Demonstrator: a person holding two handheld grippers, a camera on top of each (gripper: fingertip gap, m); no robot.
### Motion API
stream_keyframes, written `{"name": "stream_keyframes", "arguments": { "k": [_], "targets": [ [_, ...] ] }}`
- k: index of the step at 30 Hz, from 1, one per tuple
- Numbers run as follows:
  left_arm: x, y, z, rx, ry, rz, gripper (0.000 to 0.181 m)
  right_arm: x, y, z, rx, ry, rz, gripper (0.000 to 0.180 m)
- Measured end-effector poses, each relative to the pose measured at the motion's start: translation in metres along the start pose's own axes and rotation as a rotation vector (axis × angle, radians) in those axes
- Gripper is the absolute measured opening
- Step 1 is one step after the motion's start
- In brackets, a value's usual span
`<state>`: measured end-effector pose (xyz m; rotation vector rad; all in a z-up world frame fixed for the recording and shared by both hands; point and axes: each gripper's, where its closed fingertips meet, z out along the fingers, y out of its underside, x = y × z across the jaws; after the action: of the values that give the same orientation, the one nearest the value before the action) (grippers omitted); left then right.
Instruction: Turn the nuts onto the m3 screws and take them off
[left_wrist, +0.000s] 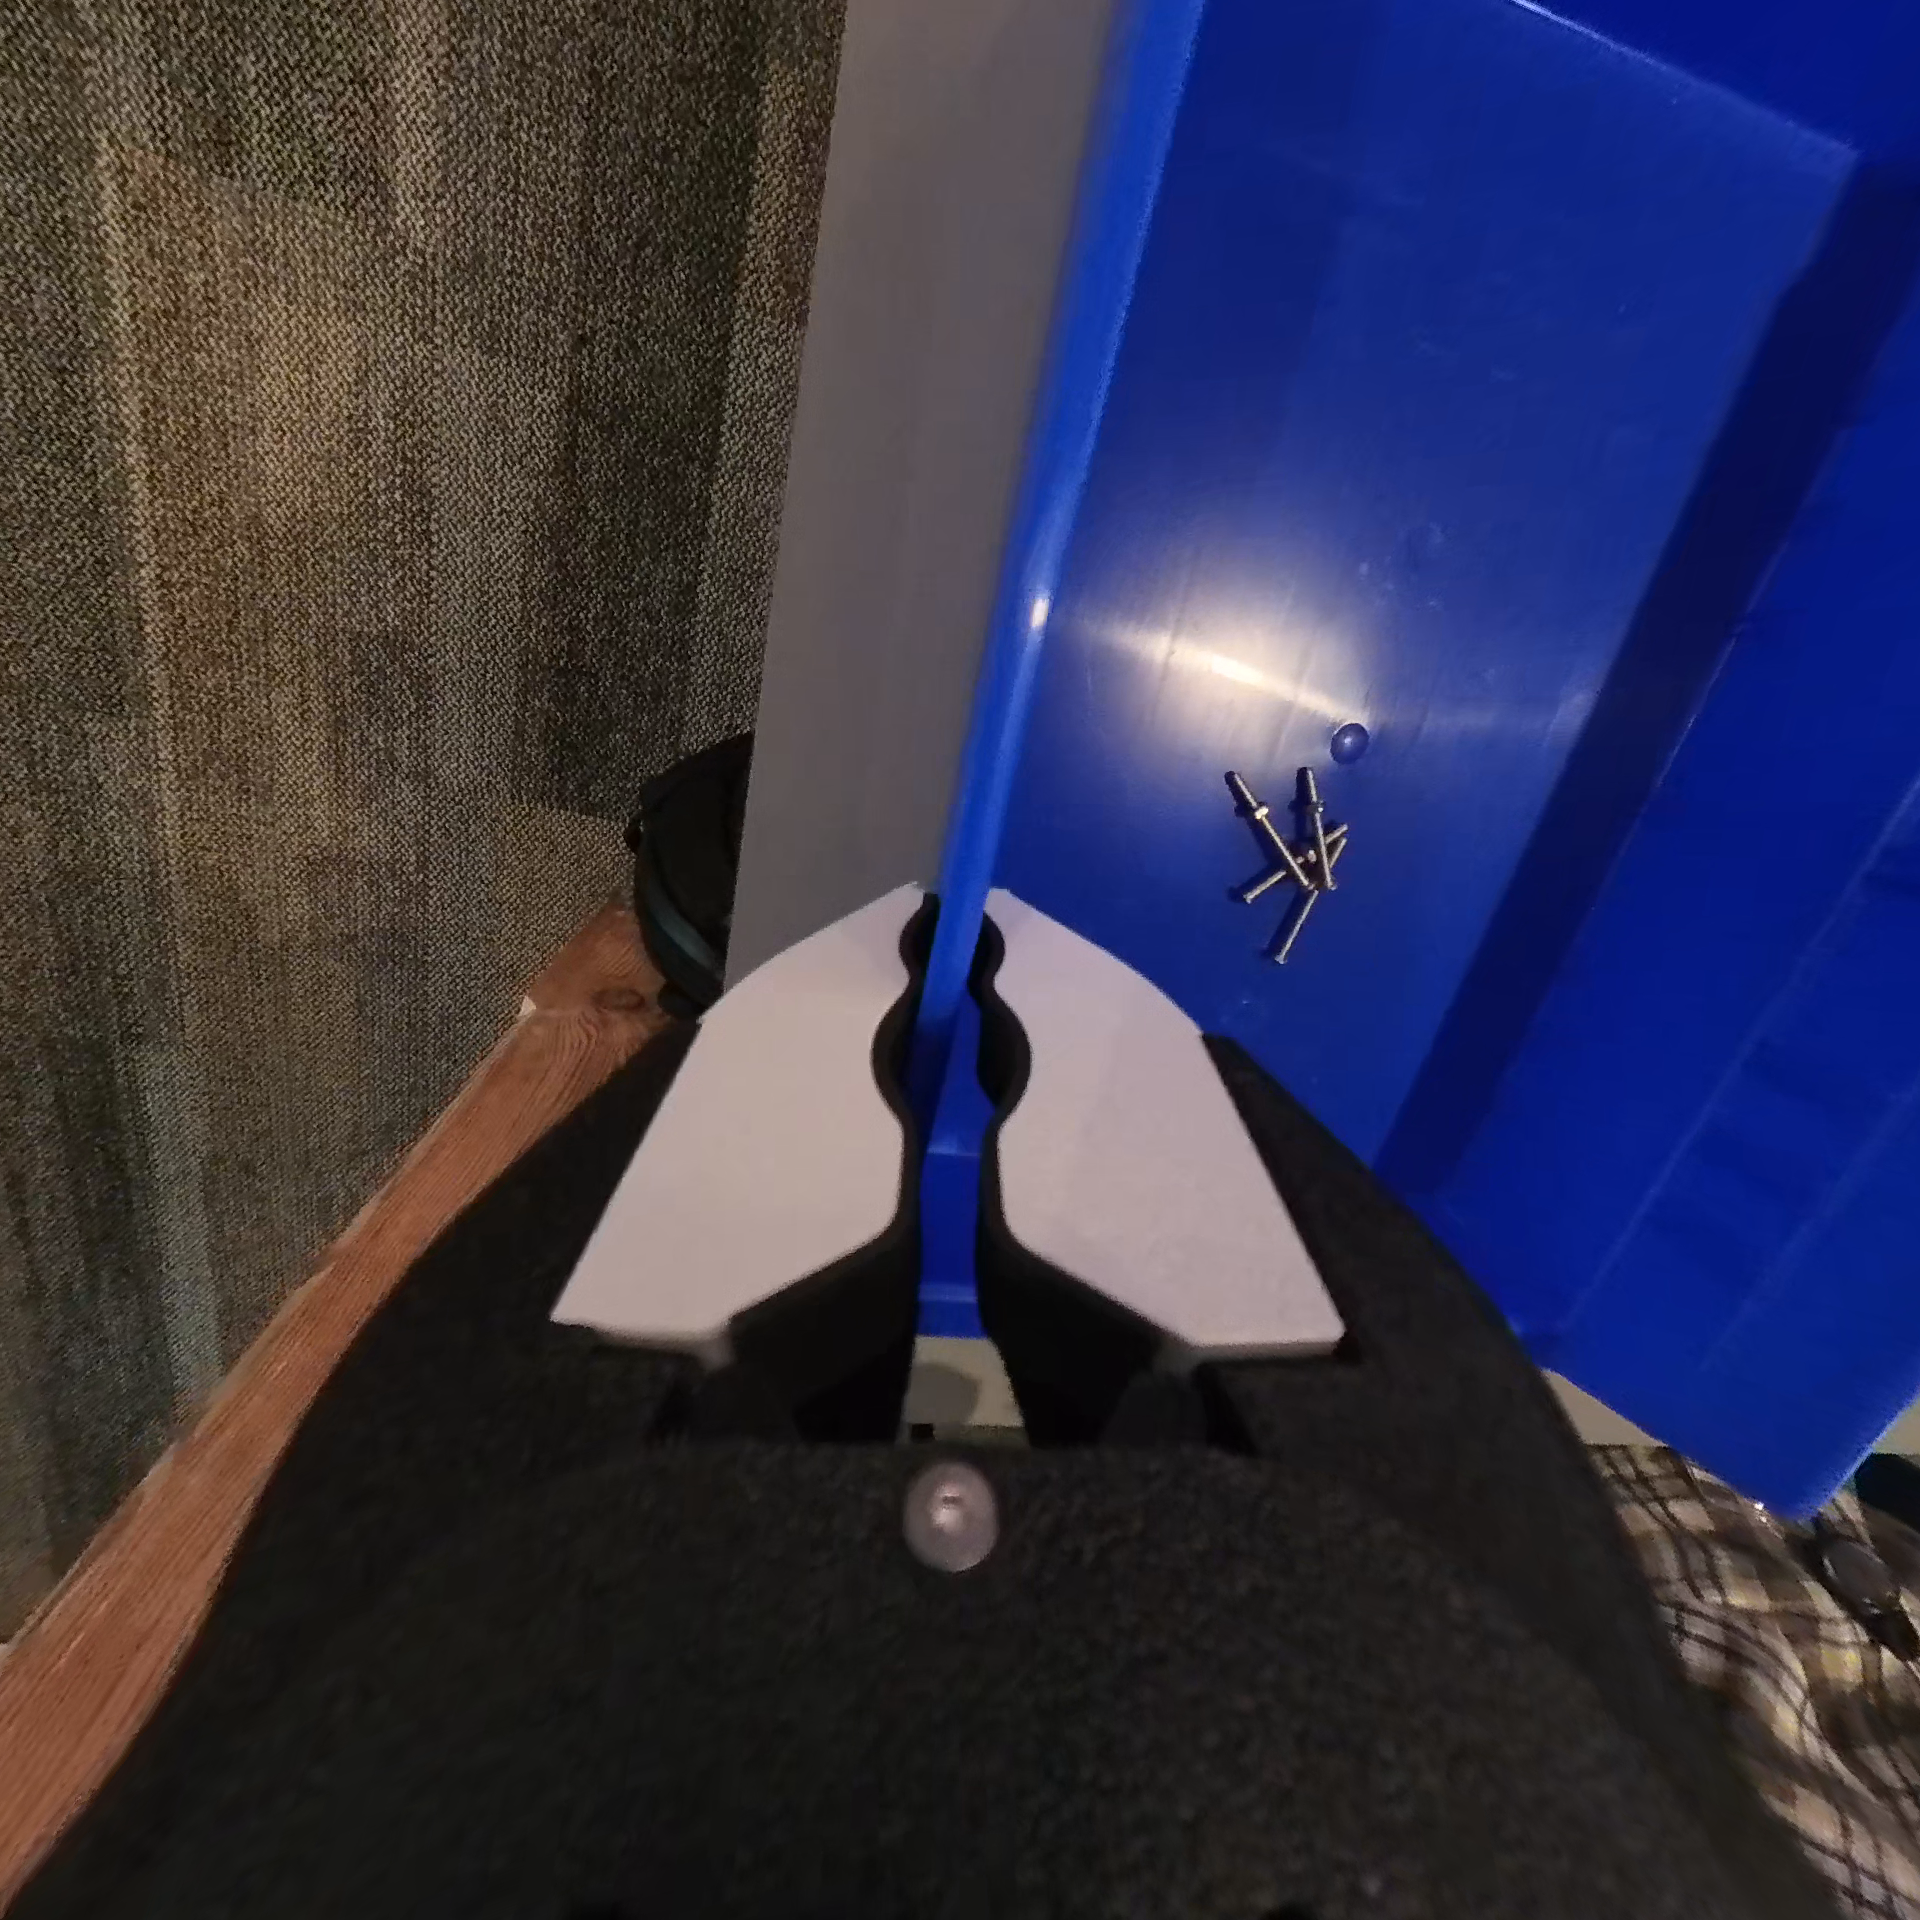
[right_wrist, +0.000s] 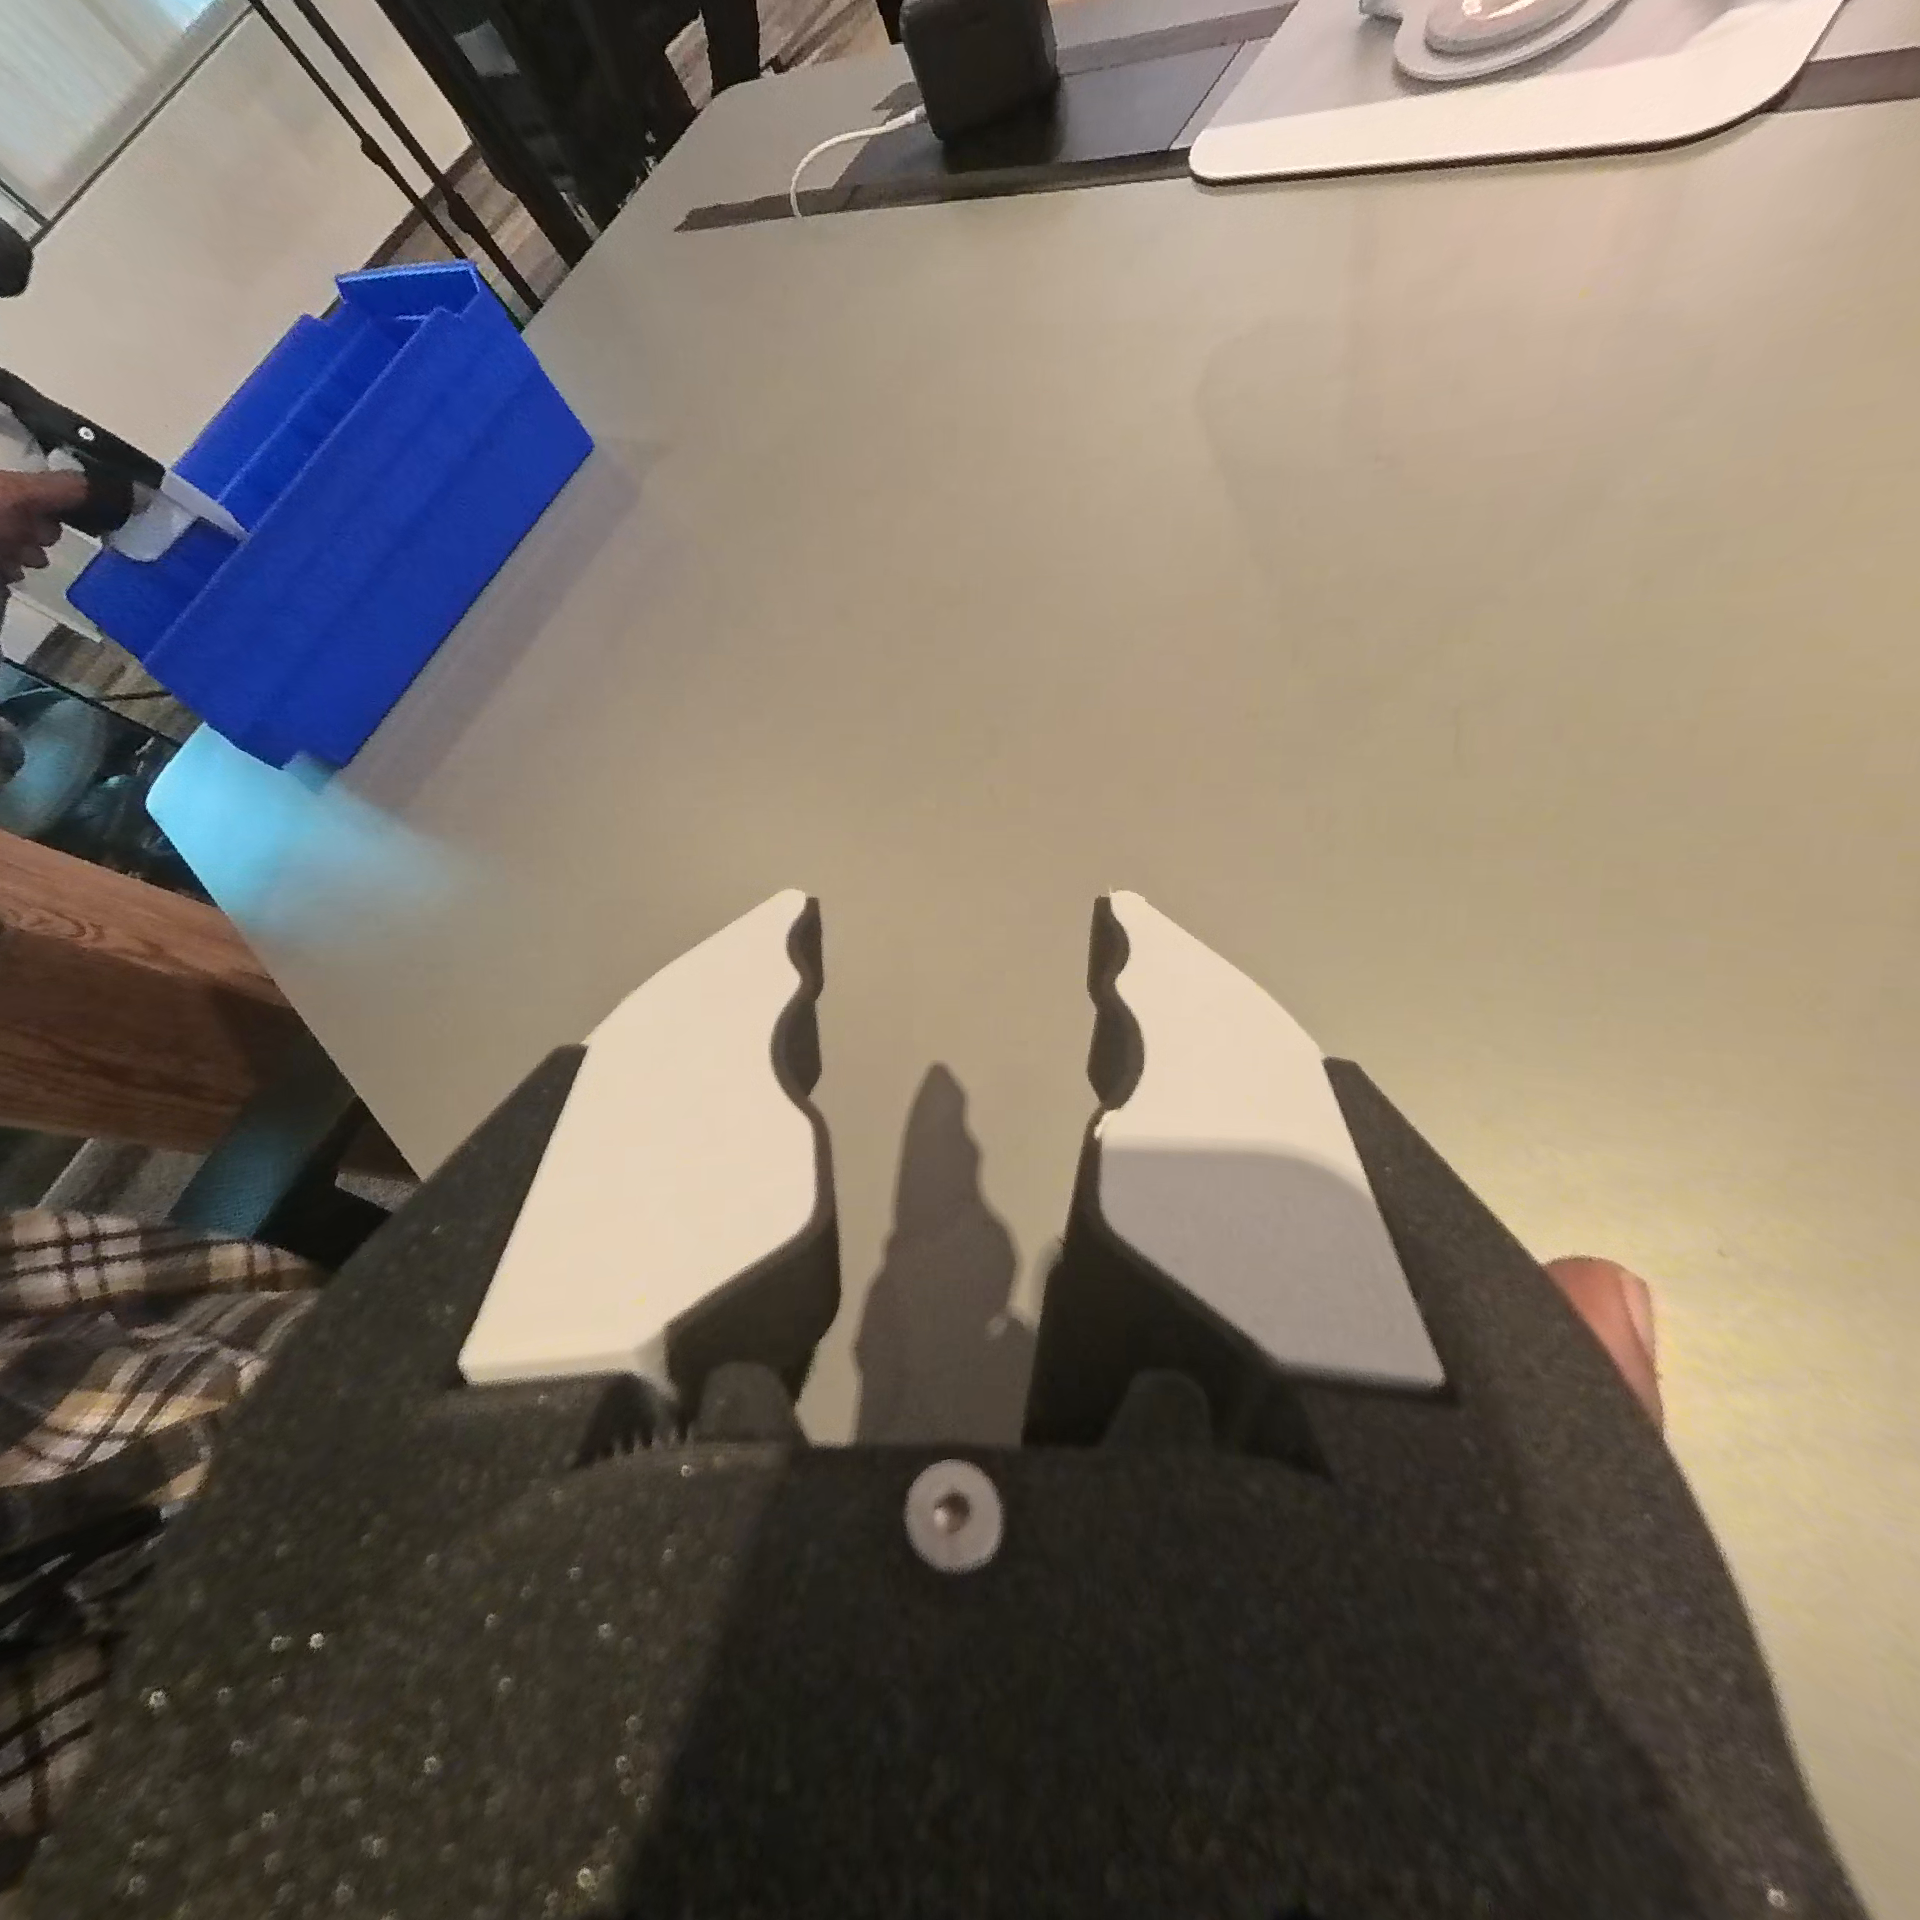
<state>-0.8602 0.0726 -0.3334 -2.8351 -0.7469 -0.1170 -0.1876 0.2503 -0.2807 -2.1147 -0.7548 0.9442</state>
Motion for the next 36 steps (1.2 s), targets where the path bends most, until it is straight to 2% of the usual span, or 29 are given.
{"name": "stream_keyframes", "arguments": {
  "k": [25, 31, 36],
  "targets": [
    [-0.008, -0.008, 0.000, 0.015, -0.002, -0.013, 0.006, -0.001, 0.000, 0.001, -0.009, -0.009, -0.002, 0.050],
    [-0.003, -0.011, -0.018, 0.064, 0.049, -0.004, 0.030, -0.006, -0.003, -0.003, 0.010, -0.013, -0.019, 0.051],
    [0.010, -0.027, -0.076, 0.278, 0.052, 0.105, 0.048, -0.008, -0.006, -0.009, 0.032, -0.009, -0.031, 0.051]
  ]
}}
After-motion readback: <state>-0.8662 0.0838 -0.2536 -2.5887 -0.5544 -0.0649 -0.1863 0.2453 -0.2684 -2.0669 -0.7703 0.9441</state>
